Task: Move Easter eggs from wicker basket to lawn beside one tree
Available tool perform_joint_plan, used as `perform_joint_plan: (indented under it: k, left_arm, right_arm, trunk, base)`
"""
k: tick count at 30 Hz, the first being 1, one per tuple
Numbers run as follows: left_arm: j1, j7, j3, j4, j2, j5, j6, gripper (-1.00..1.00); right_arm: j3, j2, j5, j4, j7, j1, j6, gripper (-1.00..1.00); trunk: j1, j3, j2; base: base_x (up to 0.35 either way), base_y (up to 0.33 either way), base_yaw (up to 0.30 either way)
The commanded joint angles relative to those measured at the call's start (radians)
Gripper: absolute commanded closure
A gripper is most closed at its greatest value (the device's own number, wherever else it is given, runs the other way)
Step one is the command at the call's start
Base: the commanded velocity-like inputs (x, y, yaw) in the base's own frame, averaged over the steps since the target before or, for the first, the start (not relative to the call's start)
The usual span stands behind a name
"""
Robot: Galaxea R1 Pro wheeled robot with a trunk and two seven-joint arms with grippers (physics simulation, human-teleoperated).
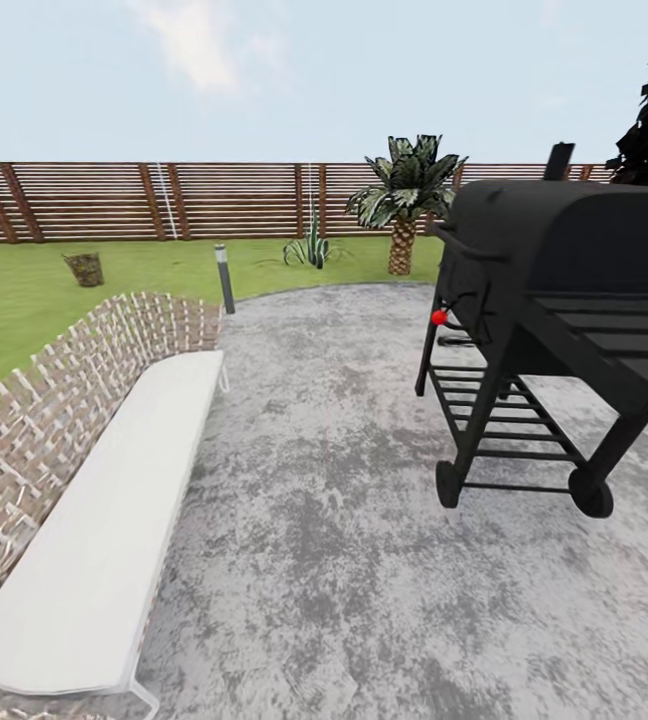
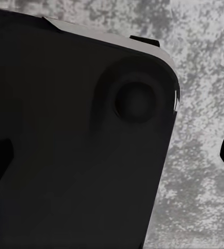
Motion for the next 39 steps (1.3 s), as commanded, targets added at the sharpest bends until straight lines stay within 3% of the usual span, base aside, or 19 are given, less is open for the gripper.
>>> perform_joint_plan:
  k: [1, 39]
  left_arm:
    - [0.0, 0.001, 0.0, 0.0, 0.0, 0.001, -0.001, -1.0]
    - [0.0, 0.001, 0.0, 0.0, 0.0, 0.001, -0.001, -1.0]
  right_arm:
    - [0.003, 0.0, 0.003, 0.001, 0.0, -0.001, -0.003, -1.0]
    - [0.003, -0.001, 0.003, 0.001, 0.0, -0.001, -0.003, -1.0]
  trunk:
    - [0.001, -0.001, 0.0]
    - [0.001, -0.003, 0.0]
  base:
    - [0.339, 0.0, 0.0]
    - [0.339, 0.0, 0.027]
